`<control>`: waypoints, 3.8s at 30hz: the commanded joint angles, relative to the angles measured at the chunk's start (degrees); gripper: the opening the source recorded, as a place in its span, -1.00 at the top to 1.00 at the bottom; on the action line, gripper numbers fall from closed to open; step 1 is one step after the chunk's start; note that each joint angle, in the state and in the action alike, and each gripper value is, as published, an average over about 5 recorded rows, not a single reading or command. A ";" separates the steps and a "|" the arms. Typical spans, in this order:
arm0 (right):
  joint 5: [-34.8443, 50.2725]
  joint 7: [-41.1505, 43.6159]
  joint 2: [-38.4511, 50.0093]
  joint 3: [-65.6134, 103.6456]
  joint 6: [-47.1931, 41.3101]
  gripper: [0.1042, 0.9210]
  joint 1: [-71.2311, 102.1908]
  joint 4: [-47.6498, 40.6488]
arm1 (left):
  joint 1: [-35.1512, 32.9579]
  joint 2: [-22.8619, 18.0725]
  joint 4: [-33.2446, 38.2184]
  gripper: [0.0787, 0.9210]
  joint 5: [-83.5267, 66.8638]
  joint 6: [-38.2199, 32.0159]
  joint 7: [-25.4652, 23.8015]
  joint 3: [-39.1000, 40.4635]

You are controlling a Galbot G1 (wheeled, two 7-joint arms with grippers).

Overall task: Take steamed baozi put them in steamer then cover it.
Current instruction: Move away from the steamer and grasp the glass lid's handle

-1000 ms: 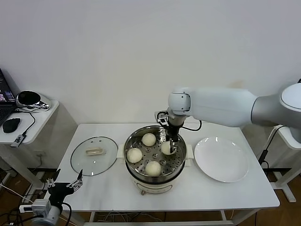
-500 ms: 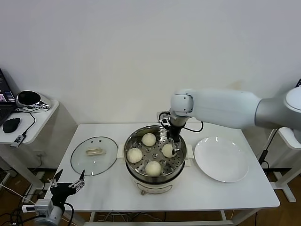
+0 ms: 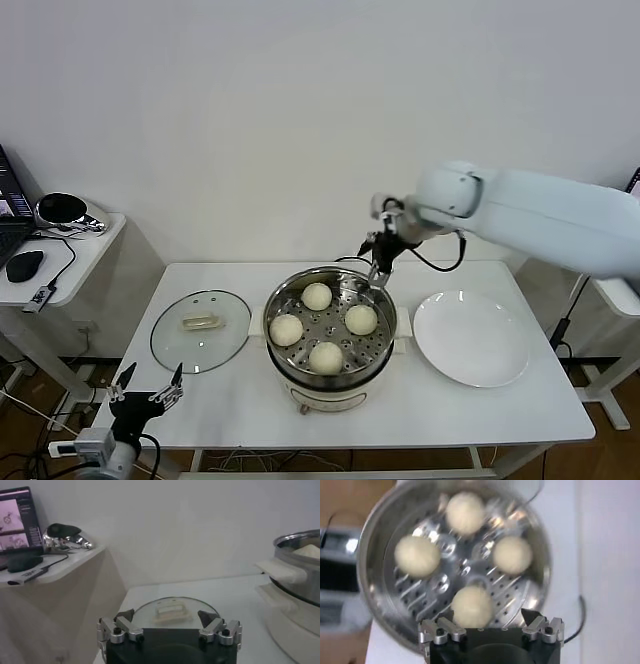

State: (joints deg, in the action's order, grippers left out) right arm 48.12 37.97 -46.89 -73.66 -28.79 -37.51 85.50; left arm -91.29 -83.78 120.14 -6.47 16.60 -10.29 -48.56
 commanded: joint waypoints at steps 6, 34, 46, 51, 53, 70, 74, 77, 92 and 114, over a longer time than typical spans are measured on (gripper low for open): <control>-0.67 -24.31 25.54 68.30 7.29 -0.76 60.33 16.47 | -1.21 0.16 1.28 -0.77 -3.86 -1.39 1.46 1.88; -11.40 -36.43 -26.00 119.38 29.74 -0.76 122.77 18.27 | 3.31 4.37 -5.34 -0.77 24.49 -15.25 0.27 1.90; -13.45 -35.63 -25.66 120.46 30.26 -0.76 123.84 18.14 | 14.00 18.69 -19.62 -0.77 74.15 -14.34 14.17 19.89; -13.45 -35.73 -25.53 120.83 29.78 -0.76 124.03 18.48 | 21.33 17.94 -28.87 -0.77 75.18 -10.89 12.41 23.27; -13.53 -35.74 -25.58 120.87 29.59 -0.76 124.04 18.59 | 23.94 16.94 -32.82 -0.77 76.28 -10.62 13.78 23.75; -14.87 -35.38 -26.64 120.82 28.40 -0.76 124.97 19.56 | 32.15 14.52 -44.34 -0.77 77.48 -4.70 16.85 24.88; -15.24 -35.28 -27.17 120.73 28.58 -0.76 125.10 19.34 | 33.26 14.05 -45.93 -0.77 77.02 -4.07 17.46 24.77; -15.66 -35.17 -27.55 120.72 28.88 -0.76 125.30 19.33 | 34.08 13.66 -46.82 -0.77 76.53 -3.84 17.48 24.45; -17.67 -35.02 -28.97 120.22 29.69 -0.76 125.62 19.13 | 36.48 12.86 -49.67 -0.77 74.22 -3.68 17.19 25.82; -18.60 -35.08 -29.50 120.26 29.75 -0.76 124.27 16.93 | 43.83 11.06 -57.96 -0.77 73.01 -4.14 20.12 26.76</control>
State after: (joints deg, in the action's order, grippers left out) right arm 29.79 2.92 -76.34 46.61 0.95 86.99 102.98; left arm -50.02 -72.38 65.70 66.67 12.46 8.78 -22.10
